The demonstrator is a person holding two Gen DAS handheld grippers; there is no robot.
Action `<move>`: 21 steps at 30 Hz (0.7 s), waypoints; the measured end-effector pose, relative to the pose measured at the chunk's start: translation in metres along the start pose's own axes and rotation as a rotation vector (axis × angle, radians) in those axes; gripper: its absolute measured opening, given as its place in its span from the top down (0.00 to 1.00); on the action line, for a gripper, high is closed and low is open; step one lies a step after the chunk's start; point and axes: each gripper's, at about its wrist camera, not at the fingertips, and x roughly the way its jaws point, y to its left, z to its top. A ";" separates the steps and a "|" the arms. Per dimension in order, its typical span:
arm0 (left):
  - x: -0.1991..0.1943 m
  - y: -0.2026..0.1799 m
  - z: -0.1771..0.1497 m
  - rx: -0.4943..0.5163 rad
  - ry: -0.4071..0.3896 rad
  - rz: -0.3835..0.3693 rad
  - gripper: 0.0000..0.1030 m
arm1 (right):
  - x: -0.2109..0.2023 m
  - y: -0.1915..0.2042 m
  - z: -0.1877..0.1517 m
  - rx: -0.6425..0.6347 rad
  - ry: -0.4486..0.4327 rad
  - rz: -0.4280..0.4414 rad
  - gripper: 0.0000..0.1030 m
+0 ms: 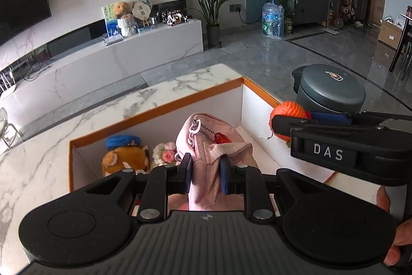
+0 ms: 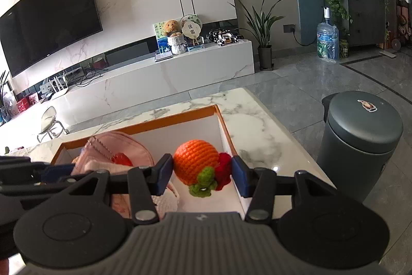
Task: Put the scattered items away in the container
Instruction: 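Lift and carry the backpack and fruit over the shoebox with both tools, then lower the backpack and fruit into the shoebox and open both tools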
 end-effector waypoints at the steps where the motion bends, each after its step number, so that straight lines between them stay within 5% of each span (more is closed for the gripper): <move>1: 0.004 -0.001 -0.001 -0.006 0.014 -0.010 0.76 | 0.002 -0.002 0.000 0.009 0.000 0.003 0.49; 12: 0.040 -0.013 -0.017 0.003 0.128 -0.027 0.74 | 0.016 -0.006 -0.010 -0.001 0.033 0.012 0.49; 18: 0.039 -0.013 -0.017 0.004 0.125 -0.013 0.63 | 0.020 -0.004 -0.014 -0.006 0.073 0.016 0.49; 21: 0.035 -0.011 -0.017 0.007 0.114 0.007 0.50 | 0.024 -0.003 -0.017 -0.007 0.104 0.013 0.49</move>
